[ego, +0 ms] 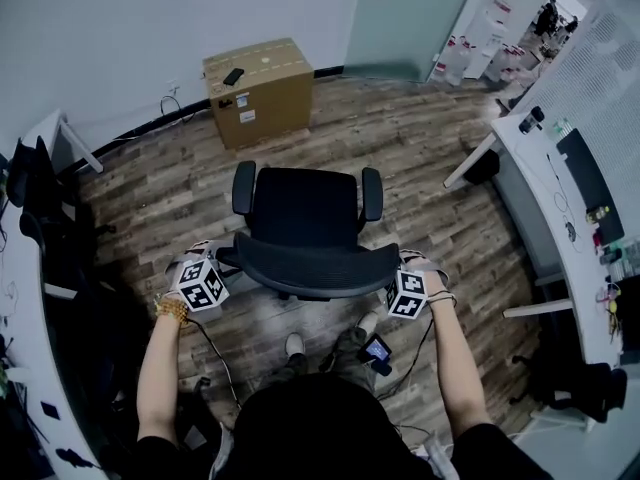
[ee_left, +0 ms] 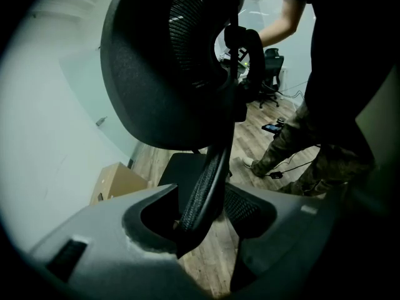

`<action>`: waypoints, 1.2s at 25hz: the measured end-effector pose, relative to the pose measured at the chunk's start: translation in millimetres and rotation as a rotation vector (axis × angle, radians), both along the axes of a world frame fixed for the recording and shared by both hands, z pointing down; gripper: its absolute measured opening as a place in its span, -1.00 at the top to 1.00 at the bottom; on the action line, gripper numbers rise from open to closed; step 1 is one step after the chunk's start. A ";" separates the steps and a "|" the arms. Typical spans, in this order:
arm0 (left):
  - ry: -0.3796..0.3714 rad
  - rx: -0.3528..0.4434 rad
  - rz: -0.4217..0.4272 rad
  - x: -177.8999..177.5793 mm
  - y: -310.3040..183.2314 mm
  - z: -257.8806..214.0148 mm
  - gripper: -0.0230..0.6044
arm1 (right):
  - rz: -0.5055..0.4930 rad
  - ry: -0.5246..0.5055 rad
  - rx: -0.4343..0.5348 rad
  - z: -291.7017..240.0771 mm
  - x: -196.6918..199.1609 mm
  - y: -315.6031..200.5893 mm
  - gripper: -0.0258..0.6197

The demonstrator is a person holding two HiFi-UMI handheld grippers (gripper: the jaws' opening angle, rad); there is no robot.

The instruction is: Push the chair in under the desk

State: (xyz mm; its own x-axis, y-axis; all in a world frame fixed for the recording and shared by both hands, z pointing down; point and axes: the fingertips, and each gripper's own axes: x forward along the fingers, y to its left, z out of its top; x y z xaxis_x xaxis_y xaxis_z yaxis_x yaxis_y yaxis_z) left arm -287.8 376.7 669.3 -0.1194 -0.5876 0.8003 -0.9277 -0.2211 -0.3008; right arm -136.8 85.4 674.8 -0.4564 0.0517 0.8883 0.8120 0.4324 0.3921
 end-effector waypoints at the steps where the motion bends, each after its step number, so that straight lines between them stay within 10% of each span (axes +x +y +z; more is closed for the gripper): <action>1: -0.003 0.003 0.013 0.4 -5.4 -0.6 0.16 | 0.014 0.002 0.000 0.3 5.3 -3.2 0.44; 30: 0.012 0.017 0.465 32.8 -175.1 0.6 0.15 | 0.451 0.008 0.020 2.8 149.2 -76.5 0.46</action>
State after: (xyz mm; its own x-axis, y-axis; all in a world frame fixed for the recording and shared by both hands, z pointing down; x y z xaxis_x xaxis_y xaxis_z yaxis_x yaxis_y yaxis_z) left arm -255.0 201.6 669.9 0.1688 -0.5893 0.7901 -0.7345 -0.6097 -0.2979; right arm 12.4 8.9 677.6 -0.4226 -0.1677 0.8906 0.5473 0.7360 0.3984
